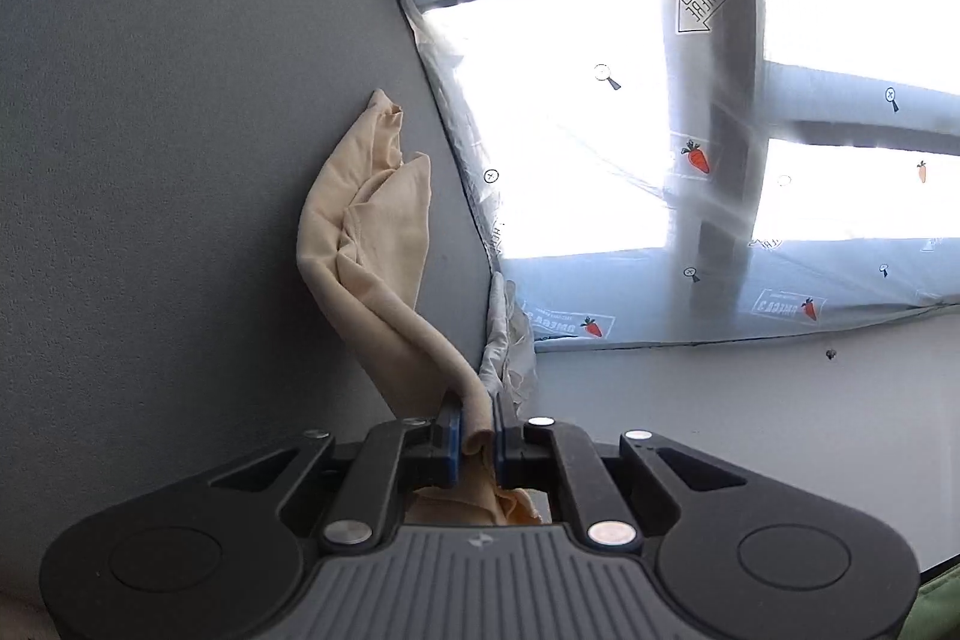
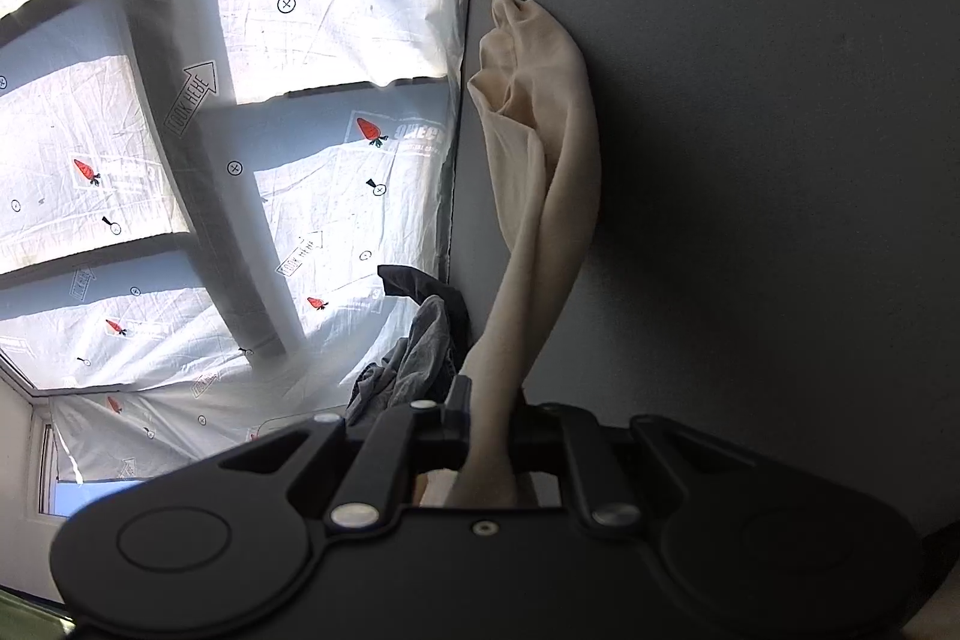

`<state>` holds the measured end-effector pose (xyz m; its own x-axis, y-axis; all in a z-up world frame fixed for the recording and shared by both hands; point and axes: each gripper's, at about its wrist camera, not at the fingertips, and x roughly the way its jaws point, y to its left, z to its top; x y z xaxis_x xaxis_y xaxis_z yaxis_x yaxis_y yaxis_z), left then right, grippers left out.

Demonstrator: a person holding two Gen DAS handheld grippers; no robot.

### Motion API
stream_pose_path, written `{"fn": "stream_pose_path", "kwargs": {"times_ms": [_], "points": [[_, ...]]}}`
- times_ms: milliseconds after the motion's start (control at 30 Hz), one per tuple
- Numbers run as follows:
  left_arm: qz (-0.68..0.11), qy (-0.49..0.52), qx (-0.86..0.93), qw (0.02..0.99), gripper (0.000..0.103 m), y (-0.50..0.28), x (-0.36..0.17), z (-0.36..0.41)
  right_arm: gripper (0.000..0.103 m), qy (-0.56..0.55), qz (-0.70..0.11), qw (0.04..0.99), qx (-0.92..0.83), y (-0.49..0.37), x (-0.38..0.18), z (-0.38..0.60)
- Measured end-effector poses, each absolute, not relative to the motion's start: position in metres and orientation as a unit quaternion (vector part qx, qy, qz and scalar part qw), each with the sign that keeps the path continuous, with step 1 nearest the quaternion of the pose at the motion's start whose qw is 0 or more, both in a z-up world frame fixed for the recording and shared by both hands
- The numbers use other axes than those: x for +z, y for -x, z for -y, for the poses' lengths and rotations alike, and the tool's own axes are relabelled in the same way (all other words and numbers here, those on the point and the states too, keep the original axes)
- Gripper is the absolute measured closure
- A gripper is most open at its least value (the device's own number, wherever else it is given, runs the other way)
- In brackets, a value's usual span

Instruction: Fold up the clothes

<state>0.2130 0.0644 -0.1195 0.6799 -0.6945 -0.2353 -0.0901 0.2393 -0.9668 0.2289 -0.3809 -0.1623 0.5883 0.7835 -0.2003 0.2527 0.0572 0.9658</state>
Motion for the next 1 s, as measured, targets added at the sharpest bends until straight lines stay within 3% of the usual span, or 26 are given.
{"fn": "stream_pose_path", "kwargs": {"times_ms": [133,367,1000], "points": [[-0.316,0.571,-0.226,0.724,0.092,-0.216,-0.090,-0.053,0.093,-0.681,-0.352,0.597,0.236,-0.216,-0.139,0.388],[-0.380,0.617,-0.126,0.678,0.094,-0.245,-0.139,-0.056,0.092,-0.719,-0.360,0.568,0.177,-0.232,-0.171,0.390],[-0.379,0.631,-0.111,0.668,0.094,-0.359,-0.146,-0.048,0.093,-0.757,-0.326,0.547,0.145,-0.333,-0.189,0.391]]}}
